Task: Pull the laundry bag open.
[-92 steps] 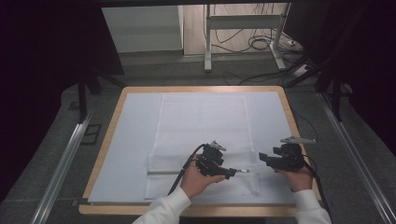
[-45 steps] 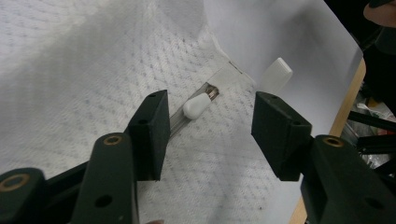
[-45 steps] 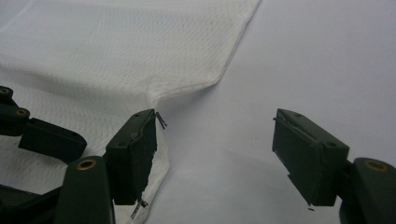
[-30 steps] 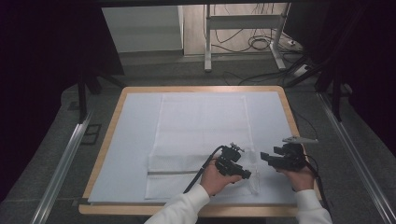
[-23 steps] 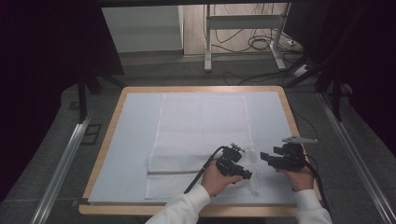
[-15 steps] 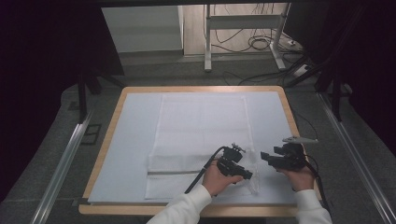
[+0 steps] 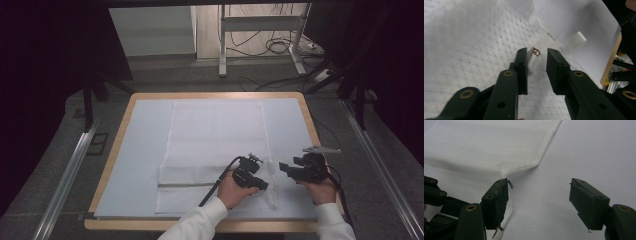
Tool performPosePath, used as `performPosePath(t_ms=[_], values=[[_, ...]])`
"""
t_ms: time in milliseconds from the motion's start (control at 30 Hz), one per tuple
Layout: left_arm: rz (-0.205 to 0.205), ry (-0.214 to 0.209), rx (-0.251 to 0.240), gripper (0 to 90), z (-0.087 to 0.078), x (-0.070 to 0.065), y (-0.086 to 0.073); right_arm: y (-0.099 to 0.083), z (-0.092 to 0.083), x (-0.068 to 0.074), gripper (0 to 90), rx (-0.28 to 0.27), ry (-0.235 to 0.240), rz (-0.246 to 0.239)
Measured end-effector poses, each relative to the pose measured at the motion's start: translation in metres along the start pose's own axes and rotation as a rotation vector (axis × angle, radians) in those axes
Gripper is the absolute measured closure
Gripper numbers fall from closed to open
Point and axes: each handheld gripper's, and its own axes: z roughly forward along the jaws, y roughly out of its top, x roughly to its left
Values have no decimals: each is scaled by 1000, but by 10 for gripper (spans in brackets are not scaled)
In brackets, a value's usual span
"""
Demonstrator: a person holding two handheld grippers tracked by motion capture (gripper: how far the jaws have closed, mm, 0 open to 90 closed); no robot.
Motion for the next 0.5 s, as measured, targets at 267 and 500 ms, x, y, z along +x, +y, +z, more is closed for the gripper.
performPosePath(t_ms=[267,500], values=[[0,-6,-5,782,1,0,1,0,0,0,311,1,-1,6],[6,5,-9,848,3,-1,1,0,-2,-2,311,-4,-3,2]])
